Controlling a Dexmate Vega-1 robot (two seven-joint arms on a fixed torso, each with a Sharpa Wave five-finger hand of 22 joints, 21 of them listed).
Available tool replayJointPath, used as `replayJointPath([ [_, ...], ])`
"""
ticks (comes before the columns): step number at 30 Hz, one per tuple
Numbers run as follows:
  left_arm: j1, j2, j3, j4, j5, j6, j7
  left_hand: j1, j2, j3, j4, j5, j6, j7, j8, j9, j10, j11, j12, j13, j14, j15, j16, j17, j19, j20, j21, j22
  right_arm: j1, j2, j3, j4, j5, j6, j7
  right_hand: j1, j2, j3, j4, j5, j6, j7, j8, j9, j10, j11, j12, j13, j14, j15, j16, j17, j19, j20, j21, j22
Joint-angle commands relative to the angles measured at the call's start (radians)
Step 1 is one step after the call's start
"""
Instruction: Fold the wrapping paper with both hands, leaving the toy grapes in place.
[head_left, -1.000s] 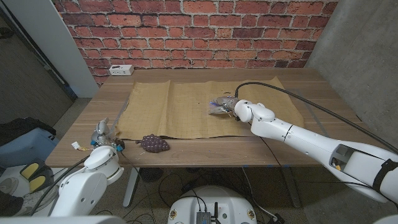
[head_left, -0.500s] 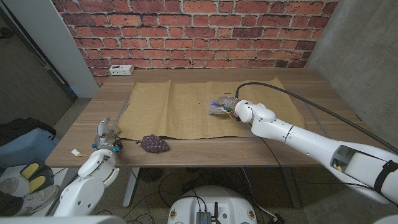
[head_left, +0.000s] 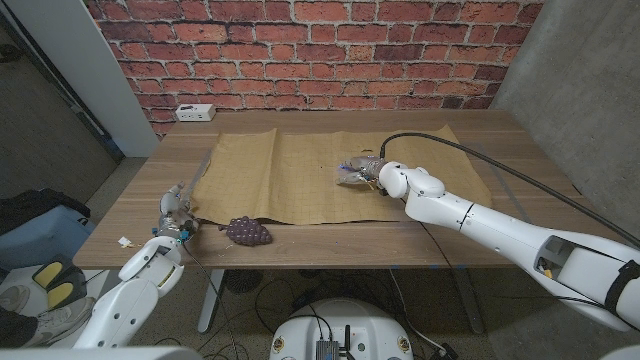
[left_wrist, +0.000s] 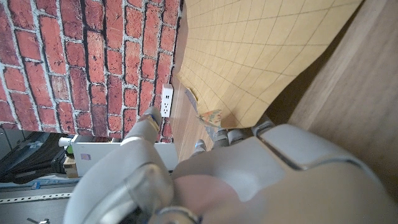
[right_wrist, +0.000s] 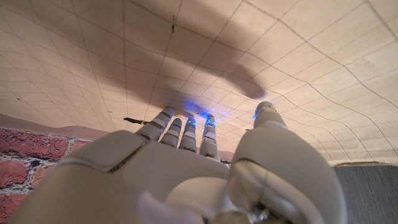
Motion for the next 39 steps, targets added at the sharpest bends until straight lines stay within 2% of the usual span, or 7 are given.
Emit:
replayJointPath([
  [1,-0.03,0.123,0.008,-0.047,-0.104,0.162,0.234,0.166,-0.019,0.023,-0.01,0.01,-0.048,0.068,0.025,0.005,0.121,-0.013,0.019,0.006,0.12,-0.036,0.011,0.002,0.143,-0.021,0.02,0.003,0.0,0.003,0.008,0.007,0.014,0.021,-0.006,0.003,-0.007,-0.002,-0.004,0.0,0.002,0.002,-0.003,0.001,0.005,-0.003,0.006,0.005,0.003,0.0,0.005,0.004,0.024,0.014,0.007,0.005],
  [6,-0.07,0.163,0.02,-0.079,-0.159,0.272,0.441,0.403,-0.026,-0.002,-0.004,0.015,0.205,0.105,0.06,0.013,0.304,-0.059,0.036,0.011,0.32,-0.087,0.033,0.008,0.334,-0.079,0.08,0.012,0.001,0.005,0.009,0.016,0.022,0.027,-0.003,-0.001,-0.009,-0.003,-0.003,0.0,0.001,0.002,-0.004,0.001,0.005,0.001,0.006,0.005,0.003,0.0,0.005,0.005,0.024,0.014,0.007,0.005],
  [10,-0.119,0.191,0.054,-0.085,-0.173,0.343,0.601,0.472,0.027,-0.004,0.013,0.023,0.472,0.125,0.12,0.024,0.56,-0.112,0.104,0.018,0.517,-0.144,0.071,0.011,0.441,-0.122,0.147,0.02,0.001,0.005,0.012,0.018,0.027,0.031,-0.005,-0.003,-0.01,-0.004,-0.003,0.0,0.001,0.002,-0.004,0.001,0.005,0.0,0.005,0.005,0.003,0.001,0.005,0.005,0.024,0.013,0.006,0.005],
  [17,-0.217,-0.032,-0.016,-0.093,0.099,0.632,0.602,0.447,0.101,0.054,0.044,0.025,0.872,0.095,0.214,0.057,0.896,-0.208,0.196,0.028,0.784,-0.211,0.086,0.008,0.534,-0.178,0.245,0.025,0.004,0.007,0.014,0.026,0.036,0.038,-0.005,-0.007,-0.011,-0.004,-0.002,0.0,0.001,0.002,-0.004,0.001,0.005,0.001,0.006,0.005,0.003,0.001,0.005,0.006,0.024,0.013,0.006,0.005],
  [25,-0.213,0.108,0.069,-0.085,0.199,0.518,0.471,0.426,0.133,0.071,0.086,0.019,0.898,0.099,0.22,0.088,0.902,-0.196,0.203,0.055,0.8,-0.212,0.094,0.036,0.433,-0.163,0.236,0.032,0.012,0.014,0.015,0.048,0.046,0.038,-0.005,-0.009,-0.011,-0.004,-0.003,0.0,0.001,0.002,-0.003,0.001,0.006,0.001,0.006,0.005,0.003,0.001,0.005,0.006,0.025,0.012,0.006,0.005],
  [29,-0.166,0.186,0.103,-0.039,0.321,0.257,0.216,0.421,0.127,0.078,0.098,0.017,0.913,0.086,0.234,0.107,0.904,-0.186,0.2,0.069,0.749,-0.194,0.077,0.042,0.366,-0.135,0.229,0.037,0.018,0.021,0.015,0.07,0.058,0.046,-0.004,-0.009,-0.011,-0.003,-0.003,0.001,0.002,0.002,-0.003,0.001,0.005,0.001,0.006,0.005,0.004,0.002,0.005,0.006,0.025,0.013,0.006,0.005],
  [39,-0.271,0.319,0.207,0.008,0.449,0.116,-0.033,0.407,0.099,0.083,0.09,0.016,0.977,0.068,0.278,0.136,0.935,-0.2,0.205,0.09,0.691,-0.196,0.045,0.03,0.29,-0.118,0.219,0.033,0.019,0.032,0.03,0.106,0.09,0.082,-0.035,-0.008,-0.008,0.0,-0.005,0.002,0.003,0.002,-0.003,0.001,0.003,0.0,0.005,0.005,0.004,0.002,0.004,0.005,0.027,0.014,0.006,0.005],
])
